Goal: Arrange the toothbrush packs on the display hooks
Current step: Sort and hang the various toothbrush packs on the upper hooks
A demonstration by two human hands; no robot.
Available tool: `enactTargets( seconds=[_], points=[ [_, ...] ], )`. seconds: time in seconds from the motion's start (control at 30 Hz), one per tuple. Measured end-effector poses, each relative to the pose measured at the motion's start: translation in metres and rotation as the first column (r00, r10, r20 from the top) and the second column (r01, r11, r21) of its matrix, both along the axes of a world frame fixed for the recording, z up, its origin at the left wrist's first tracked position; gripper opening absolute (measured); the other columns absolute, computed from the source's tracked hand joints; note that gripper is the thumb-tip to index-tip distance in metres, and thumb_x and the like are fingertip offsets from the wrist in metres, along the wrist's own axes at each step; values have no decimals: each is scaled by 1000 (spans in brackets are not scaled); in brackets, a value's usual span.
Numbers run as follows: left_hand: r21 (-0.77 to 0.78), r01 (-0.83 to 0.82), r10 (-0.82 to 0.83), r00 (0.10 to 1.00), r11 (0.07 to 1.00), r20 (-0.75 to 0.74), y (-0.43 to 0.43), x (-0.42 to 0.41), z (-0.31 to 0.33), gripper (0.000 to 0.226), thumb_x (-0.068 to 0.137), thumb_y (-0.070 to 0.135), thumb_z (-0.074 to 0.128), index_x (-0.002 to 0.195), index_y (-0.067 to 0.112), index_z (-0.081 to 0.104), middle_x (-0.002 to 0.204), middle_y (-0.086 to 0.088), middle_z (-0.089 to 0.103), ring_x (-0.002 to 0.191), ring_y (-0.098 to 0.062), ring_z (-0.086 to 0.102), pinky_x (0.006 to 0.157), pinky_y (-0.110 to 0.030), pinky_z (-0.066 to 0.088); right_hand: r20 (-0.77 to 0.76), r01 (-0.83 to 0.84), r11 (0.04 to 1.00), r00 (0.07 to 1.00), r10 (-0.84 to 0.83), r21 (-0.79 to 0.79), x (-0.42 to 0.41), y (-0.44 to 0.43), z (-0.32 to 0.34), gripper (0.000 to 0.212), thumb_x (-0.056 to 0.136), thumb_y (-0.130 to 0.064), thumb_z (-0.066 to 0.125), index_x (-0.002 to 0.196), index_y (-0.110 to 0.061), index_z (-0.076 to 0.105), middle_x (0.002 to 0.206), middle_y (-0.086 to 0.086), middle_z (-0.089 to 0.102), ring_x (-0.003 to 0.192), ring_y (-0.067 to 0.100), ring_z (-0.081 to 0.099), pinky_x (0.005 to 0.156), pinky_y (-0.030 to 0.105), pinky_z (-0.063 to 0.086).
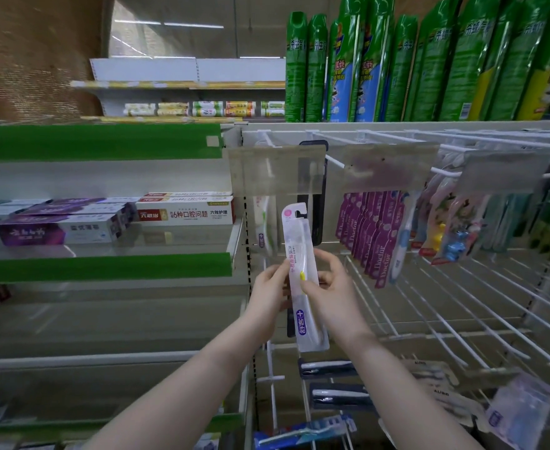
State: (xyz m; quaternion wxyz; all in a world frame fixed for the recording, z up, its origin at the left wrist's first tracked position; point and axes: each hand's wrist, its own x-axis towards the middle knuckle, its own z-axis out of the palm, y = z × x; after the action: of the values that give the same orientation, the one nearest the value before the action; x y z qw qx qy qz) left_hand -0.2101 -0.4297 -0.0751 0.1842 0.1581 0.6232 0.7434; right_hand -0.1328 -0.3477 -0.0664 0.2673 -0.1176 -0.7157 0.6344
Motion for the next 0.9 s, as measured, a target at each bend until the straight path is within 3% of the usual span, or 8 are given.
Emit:
enactTargets(
  seconds=[0.1,0.23,0.4,0.6,0.73,0.9],
  points=[
    [24,17,-15,998,1000,-68,-8,6,-6,14,94,17,54,84,10,60,77,-5,64,61,-9,63,54,-21,49,-16,6,1000,1000,-6,11,4,-6,-2,45,89,-12,62,126,-32,49,95,3,65,79,3,65,62,15,52],
    [67,-15,23,993,998,-115,-18,8,-7,10,91,6,56,83,9,62,84,-11,66,71,-16,64,55,-21,50,-47,-2,1000,999,3,21,5,-12,-2,38,87,-11,64,121,-27,55,96,-1,63,73,-5,64,59,13,52],
    [104,-27,40,991,994,-128,-28,8,-8,8,91,6,57,86,8,63,88,-12,69,80,-22,67,69,-33,56,-110,-35,999,993,37,12,5,-21,-1,32,84,-11,67,109,-28,59,86,-5,65,68,-7,63,57,10,48],
    [160,-128,153,976,979,-156,-37,2,4,10,92,6,55,86,7,62,78,-7,64,73,-21,63,62,-31,54,-126,28,999,992,-25,21,-3,-23,-5,27,85,-13,66,106,-28,59,91,2,62,81,10,59,63,8,47],
    [192,-178,217,955,965,-204,-41,-9,25,12,94,9,53,87,9,62,78,-3,65,72,-16,64,65,-31,54,-111,34,999,993,-35,-3,-6,-19,-2,27,89,-14,62,114,-22,56,96,5,60,83,7,55,63,3,43],
    [127,-204,235,918,971,-321,-41,-22,40,11,94,15,54,88,18,63,86,-5,65,84,-23,63,78,-41,55,-96,57,998,994,-53,34,-10,-16,0,25,91,-12,58,114,-21,55,96,-1,59,87,6,56,67,12,44]
  ],
)
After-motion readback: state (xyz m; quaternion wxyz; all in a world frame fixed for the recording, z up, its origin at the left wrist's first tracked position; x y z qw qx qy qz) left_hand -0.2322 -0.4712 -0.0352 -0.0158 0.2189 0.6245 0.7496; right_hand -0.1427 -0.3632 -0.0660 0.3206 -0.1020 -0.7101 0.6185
